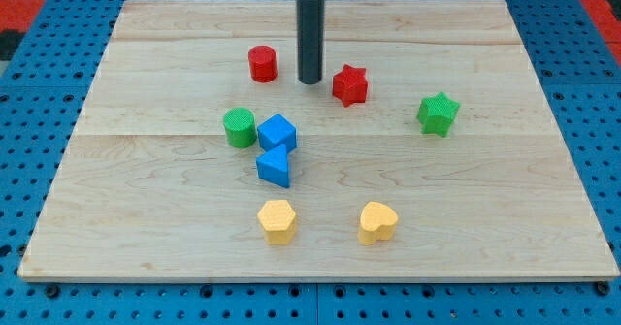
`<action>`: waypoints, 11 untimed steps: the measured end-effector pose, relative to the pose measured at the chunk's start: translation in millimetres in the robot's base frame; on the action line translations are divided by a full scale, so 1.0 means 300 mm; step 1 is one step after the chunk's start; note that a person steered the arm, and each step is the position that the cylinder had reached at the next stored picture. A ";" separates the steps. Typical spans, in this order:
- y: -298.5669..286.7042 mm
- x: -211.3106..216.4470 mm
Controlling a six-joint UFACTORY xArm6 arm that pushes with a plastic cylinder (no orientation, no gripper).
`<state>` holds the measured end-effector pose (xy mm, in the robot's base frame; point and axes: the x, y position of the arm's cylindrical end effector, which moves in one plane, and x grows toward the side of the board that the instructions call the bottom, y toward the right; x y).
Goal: Slide the red circle to the top left of the red star
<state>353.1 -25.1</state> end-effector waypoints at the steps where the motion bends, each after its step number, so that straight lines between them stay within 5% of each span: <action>1: -0.265 0.160; 2: -0.355 0.076; 4: -0.012 -0.160; 7: 0.102 -0.386; 8: 0.215 -0.323; 11: 0.130 -0.289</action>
